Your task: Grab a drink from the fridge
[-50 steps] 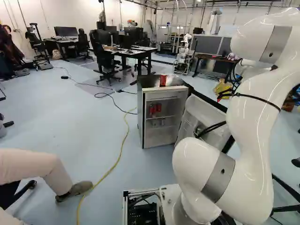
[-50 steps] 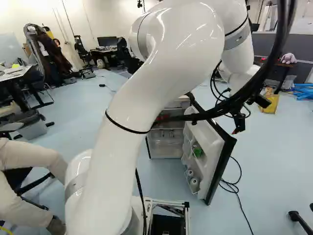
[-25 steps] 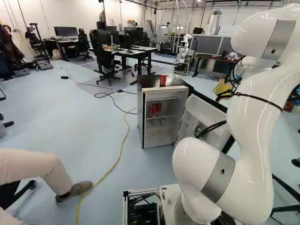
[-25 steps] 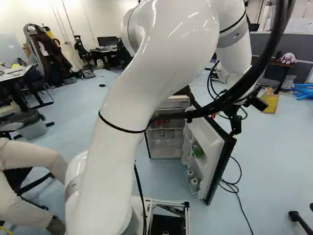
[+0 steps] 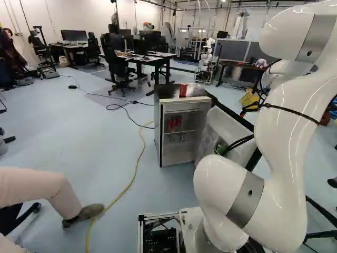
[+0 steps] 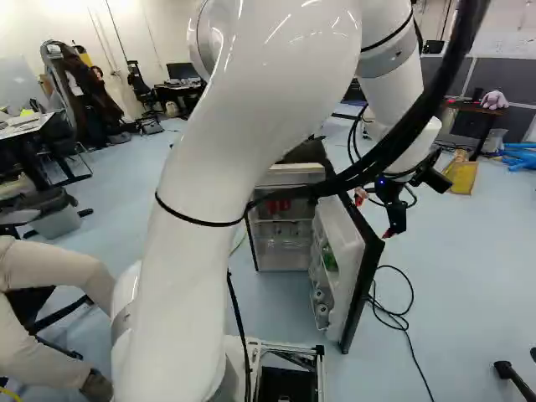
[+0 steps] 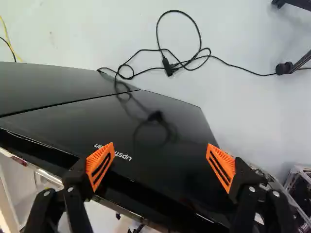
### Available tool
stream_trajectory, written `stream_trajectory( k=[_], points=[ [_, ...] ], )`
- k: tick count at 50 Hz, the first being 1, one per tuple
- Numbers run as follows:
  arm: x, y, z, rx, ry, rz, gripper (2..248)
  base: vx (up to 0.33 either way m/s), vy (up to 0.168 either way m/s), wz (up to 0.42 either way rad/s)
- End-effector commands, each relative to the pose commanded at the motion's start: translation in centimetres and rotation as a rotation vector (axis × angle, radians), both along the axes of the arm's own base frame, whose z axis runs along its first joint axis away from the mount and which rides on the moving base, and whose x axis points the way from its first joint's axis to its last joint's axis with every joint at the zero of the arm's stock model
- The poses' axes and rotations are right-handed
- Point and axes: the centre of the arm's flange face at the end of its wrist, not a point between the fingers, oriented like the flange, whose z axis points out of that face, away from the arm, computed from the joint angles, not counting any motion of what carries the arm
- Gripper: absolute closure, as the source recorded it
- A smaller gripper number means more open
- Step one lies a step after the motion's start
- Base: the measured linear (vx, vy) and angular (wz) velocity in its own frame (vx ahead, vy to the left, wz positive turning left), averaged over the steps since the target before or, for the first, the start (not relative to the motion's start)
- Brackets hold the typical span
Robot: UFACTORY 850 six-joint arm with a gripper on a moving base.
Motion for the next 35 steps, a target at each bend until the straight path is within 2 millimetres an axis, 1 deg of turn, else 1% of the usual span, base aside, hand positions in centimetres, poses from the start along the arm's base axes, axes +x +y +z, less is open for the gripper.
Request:
stream_trajectory(
  k=[18,35],
  points=[
    [-0.9,2.1,0.0,0.016,0.014,0.012,3,0.000,0.000,0.000],
    [-1.2,4.3,0.0,0.029,0.025,0.033,3,0.000,0.000,0.000]
  ],
)
